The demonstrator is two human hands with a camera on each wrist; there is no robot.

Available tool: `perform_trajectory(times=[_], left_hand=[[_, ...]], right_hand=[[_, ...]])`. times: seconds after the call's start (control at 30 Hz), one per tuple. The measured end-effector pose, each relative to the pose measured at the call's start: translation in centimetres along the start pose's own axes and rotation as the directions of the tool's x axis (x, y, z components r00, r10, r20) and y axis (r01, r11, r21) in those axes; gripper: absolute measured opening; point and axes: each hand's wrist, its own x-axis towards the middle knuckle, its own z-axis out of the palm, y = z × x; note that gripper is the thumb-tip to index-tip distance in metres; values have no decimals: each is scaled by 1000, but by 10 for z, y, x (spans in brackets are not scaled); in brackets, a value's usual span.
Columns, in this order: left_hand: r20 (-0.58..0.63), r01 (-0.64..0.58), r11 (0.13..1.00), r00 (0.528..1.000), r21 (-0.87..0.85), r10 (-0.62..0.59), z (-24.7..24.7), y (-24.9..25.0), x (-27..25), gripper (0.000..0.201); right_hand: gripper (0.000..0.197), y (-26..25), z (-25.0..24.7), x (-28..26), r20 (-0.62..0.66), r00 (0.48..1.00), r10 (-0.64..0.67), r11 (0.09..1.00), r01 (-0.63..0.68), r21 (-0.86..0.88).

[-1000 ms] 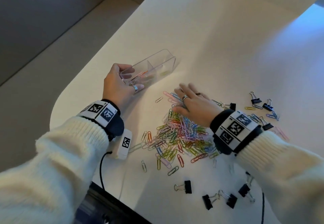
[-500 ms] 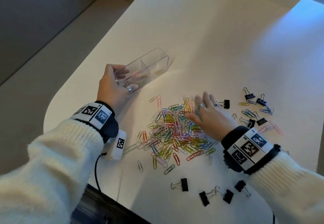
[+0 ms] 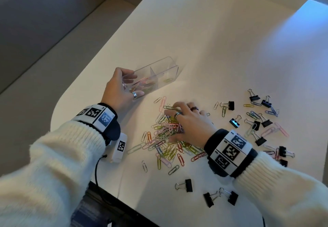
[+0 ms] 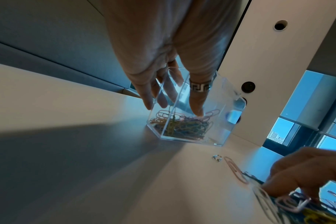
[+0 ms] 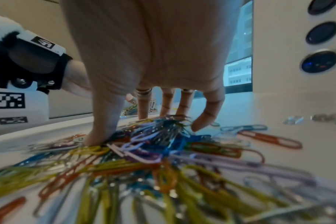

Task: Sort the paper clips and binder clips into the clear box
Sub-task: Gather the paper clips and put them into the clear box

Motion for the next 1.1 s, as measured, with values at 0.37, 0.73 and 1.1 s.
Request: perform_trajectory(times=[0.37,0.73,1.1], left_hand=[[29,-40,999,999,19,40,1,-6,-7,57],[45,-67,997,997,32,66,4,-11,-9,50],[63,-43,999,997,34,40,8,-15,-7,45]], right_hand=[[20,4,-11,12,-93,993,76,922,-35,386],[13,-26,-92,35,-505,863,-7,942,175,287],[26,-54,-82,80,-412,881,-230,951,293,95]])
